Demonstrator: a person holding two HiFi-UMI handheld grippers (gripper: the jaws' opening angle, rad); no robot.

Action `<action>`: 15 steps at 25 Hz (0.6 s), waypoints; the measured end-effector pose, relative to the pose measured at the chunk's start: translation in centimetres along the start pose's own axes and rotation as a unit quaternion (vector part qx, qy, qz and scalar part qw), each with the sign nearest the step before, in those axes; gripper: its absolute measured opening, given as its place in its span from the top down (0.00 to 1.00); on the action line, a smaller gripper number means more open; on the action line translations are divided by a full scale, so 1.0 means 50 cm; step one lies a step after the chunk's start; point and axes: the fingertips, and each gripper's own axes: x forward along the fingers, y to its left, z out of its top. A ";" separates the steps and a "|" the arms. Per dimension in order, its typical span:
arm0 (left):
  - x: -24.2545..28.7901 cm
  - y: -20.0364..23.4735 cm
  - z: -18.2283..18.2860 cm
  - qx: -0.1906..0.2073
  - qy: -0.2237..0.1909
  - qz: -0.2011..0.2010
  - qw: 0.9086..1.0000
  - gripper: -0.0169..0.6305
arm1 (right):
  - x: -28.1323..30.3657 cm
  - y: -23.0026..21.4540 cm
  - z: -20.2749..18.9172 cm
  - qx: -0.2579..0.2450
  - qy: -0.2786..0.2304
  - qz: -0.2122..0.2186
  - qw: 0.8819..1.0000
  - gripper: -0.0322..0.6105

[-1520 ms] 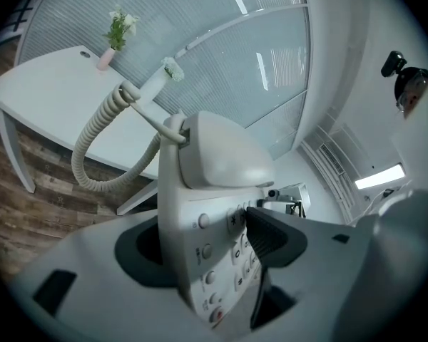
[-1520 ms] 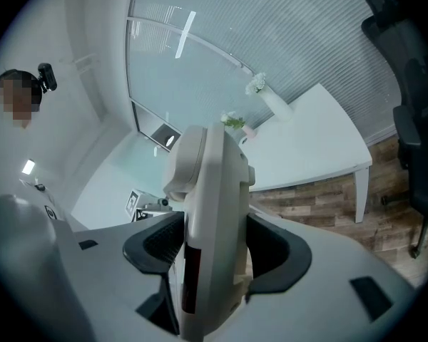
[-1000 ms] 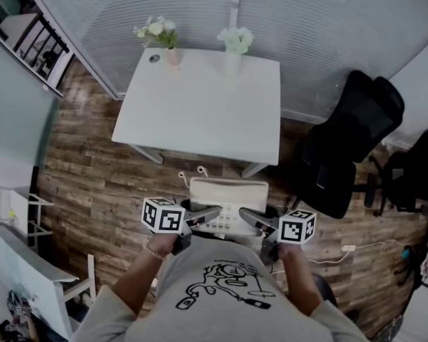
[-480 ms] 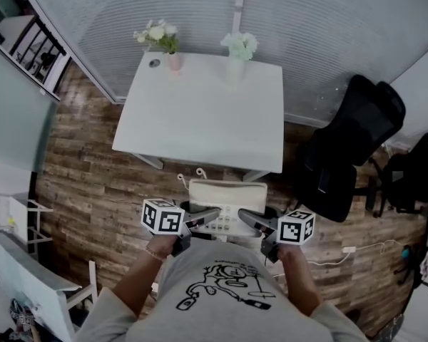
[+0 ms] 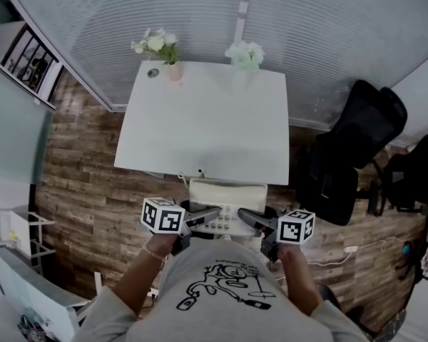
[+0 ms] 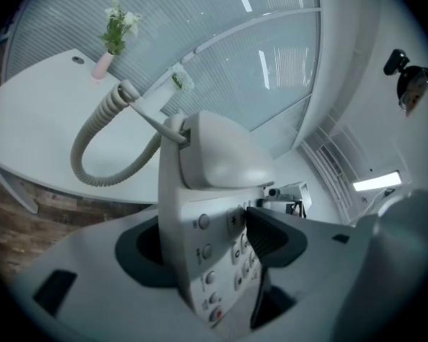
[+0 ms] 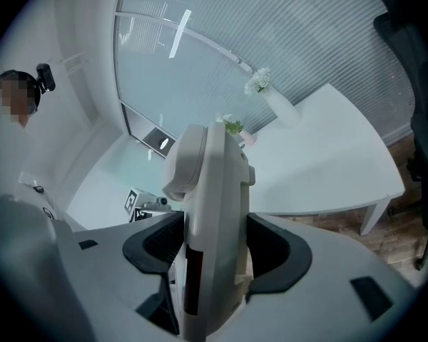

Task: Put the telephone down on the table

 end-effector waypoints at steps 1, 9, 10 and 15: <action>-0.003 0.006 0.010 0.000 0.001 -0.002 1.000 0.53 | 0.009 0.000 0.007 0.001 -0.001 -0.002 1.000 0.51; -0.026 0.054 0.079 -0.001 0.010 -0.008 1.000 0.53 | 0.075 0.000 0.061 0.005 -0.005 -0.009 1.000 0.51; -0.029 0.059 0.088 -0.001 0.010 -0.009 1.000 0.53 | 0.083 0.000 0.067 0.005 -0.005 -0.010 1.000 0.51; -0.048 0.090 0.126 -0.002 0.012 -0.013 1.000 0.53 | 0.126 0.005 0.096 0.006 -0.008 -0.015 1.000 0.51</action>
